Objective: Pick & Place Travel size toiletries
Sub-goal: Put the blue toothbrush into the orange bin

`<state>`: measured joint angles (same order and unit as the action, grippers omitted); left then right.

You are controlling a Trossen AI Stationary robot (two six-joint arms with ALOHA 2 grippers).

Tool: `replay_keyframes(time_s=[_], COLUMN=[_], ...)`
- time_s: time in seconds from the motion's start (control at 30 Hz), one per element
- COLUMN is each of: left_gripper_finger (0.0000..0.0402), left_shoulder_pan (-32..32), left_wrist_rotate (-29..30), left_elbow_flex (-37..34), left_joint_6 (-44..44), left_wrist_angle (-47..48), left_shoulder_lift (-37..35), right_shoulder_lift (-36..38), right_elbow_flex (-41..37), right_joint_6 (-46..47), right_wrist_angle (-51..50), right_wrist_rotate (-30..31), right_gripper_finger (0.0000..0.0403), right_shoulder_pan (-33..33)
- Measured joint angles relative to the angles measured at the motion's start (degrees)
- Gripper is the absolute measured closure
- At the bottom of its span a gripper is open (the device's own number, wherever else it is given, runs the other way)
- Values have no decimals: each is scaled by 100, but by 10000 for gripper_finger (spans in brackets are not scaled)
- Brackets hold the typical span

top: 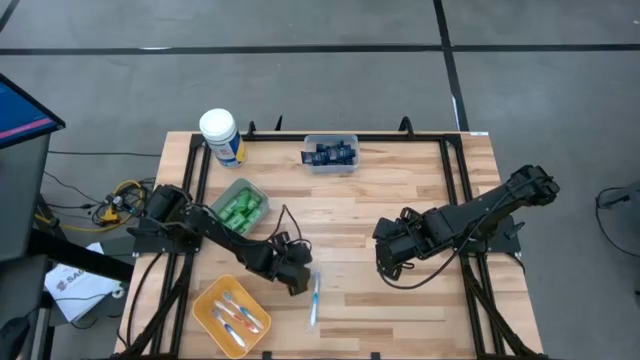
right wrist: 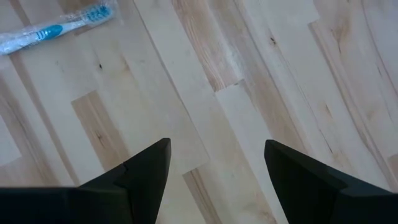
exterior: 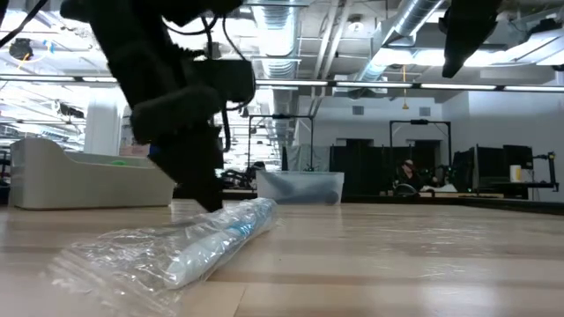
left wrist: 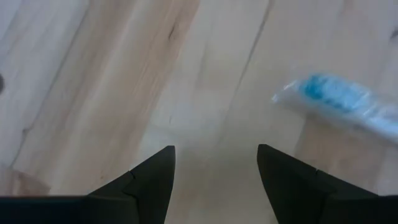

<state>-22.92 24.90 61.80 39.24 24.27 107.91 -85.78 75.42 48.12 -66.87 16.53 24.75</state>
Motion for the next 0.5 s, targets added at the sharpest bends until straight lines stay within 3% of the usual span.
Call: replay_keyframes(time_s=[0.1,0.27,0.5], left_gripper_finger=[179,179,179], left_shoulder_pan=[-15,-12,-5], left_wrist_rotate=[-30,227,511], left_elbow_flex=[-11,3,8], left_joint_6=[-328,-698,-993], left_wrist_angle=[-277,-1568,-2079], left_shoulder_lift=[-249,-626,-148], right_shoulder_lift=[0,0,0], right_elbow_flex=[0,0,0], right_joint_6=[0,-2,-3], right_wrist_angle=[1,0,-4], right_wrist_rotate=[3,4,7], right_gripper_finger=[150,150,150], right_shoulder_pan=[0,0,12])
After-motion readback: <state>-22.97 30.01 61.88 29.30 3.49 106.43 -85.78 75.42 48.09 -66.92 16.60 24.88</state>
